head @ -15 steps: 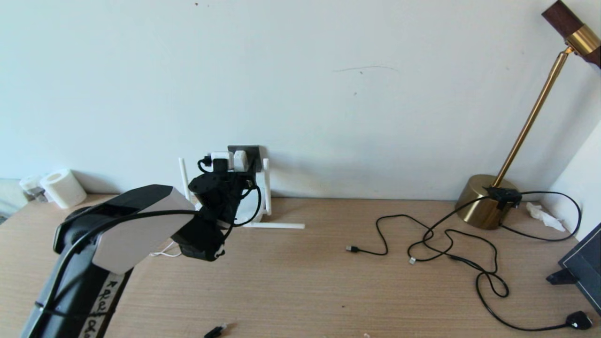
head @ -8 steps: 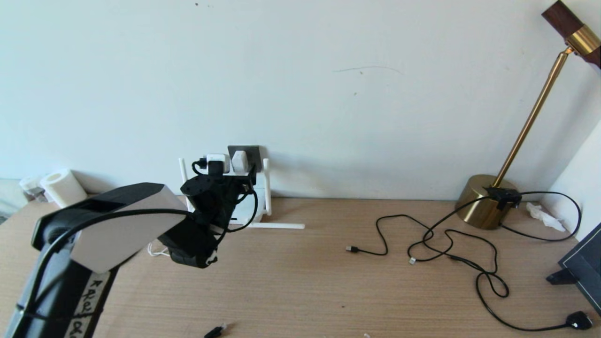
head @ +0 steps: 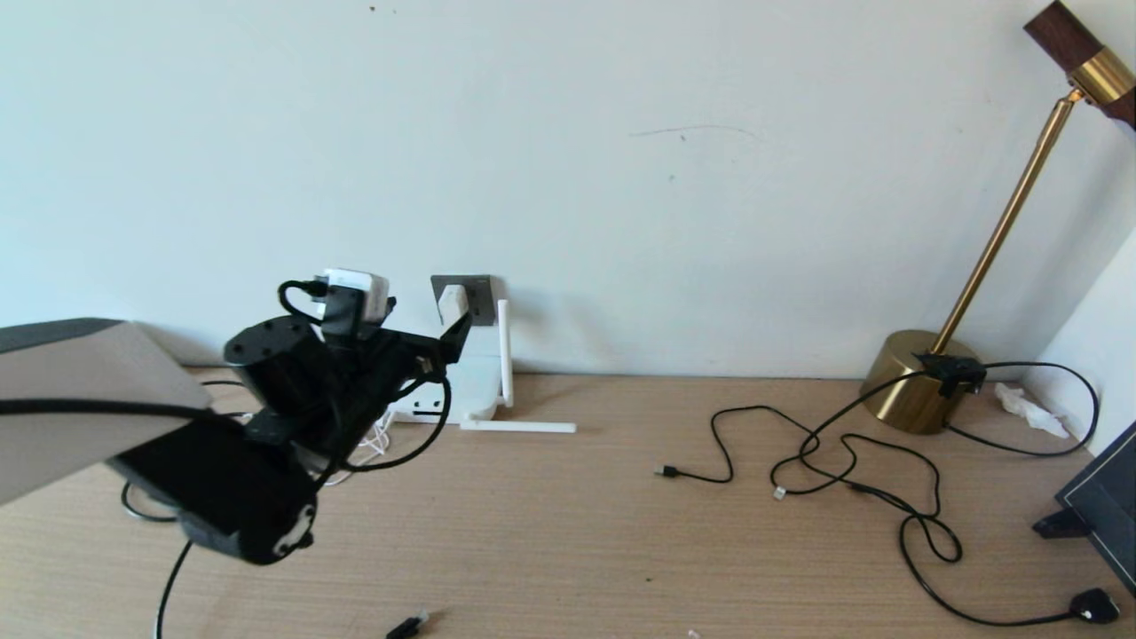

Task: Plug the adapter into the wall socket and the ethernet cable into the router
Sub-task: Pick up cable

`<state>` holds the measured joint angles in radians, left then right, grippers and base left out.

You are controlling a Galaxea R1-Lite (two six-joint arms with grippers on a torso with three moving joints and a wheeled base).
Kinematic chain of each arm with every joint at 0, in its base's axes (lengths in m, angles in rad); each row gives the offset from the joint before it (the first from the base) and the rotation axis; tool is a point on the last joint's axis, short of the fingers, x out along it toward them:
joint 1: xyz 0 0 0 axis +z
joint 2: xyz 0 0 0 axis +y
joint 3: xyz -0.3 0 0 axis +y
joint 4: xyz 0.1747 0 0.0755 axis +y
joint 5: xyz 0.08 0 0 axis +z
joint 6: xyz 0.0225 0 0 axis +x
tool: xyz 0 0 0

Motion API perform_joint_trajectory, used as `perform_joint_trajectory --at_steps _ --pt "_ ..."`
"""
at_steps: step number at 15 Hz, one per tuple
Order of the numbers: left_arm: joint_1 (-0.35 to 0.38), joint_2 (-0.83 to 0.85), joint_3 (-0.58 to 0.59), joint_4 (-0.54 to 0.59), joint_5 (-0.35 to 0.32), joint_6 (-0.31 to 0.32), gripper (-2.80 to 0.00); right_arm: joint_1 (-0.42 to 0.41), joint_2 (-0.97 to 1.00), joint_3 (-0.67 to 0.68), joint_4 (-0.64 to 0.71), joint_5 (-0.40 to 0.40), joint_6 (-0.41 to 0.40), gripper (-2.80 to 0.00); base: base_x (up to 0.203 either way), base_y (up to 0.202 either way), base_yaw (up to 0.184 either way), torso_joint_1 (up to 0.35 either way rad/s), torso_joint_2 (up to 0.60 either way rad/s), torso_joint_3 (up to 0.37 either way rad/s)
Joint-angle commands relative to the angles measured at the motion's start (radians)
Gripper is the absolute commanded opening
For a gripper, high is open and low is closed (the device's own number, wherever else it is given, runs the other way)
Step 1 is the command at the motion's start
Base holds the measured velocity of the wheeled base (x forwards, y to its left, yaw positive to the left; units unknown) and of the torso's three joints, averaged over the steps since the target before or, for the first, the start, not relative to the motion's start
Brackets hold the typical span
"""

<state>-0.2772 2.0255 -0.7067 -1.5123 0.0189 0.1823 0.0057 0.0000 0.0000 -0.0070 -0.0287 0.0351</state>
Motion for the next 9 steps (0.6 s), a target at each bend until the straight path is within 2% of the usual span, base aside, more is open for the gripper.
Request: perform_joint_trajectory --at_steps 1,3,4,5,6,8,9 --pt "0.018 -0.281 0.194 0.051 -0.109 0.071 0.00 0.000 0.000 0.000 -0.001 0.000 0.000 -2.80 0.000 0.000 0.000 0.000 0.00 0.000" --pt "0.036 -0.479 0.296 0.236 -0.206 0.145 0.00 0.000 0.000 0.000 -0.001 0.001 0.000 -2.80 0.000 0.000 0.000 0.000 0.00 0.000" --pt "0.041 -0.587 0.326 0.389 -0.246 0.187 0.00 0.000 0.000 0.000 -0.001 0.000 0.000 -2.80 0.000 0.000 0.000 0.000 0.00 0.000" --pt "0.044 -0.694 0.343 0.581 -0.279 0.235 0.00 0.000 0.000 0.000 -0.001 0.000 0.000 -2.80 0.000 0.000 0.000 0.000 0.00 0.000" --pt "0.045 -0.798 0.351 0.824 -0.304 0.297 0.00 0.000 0.000 0.000 -0.001 0.000 0.000 -2.80 0.000 0.000 0.000 0.000 0.00 0.000" --pt "0.044 -0.954 0.355 1.291 -0.337 0.482 0.00 0.000 0.000 0.000 -0.001 0.000 0.000 -2.80 0.000 0.000 0.000 0.000 0.00 0.000" --pt "0.044 -1.009 0.355 1.467 -0.348 0.613 0.00 0.000 0.000 0.000 -0.001 0.001 0.000 -2.80 0.000 0.000 0.000 0.000 0.00 0.000"
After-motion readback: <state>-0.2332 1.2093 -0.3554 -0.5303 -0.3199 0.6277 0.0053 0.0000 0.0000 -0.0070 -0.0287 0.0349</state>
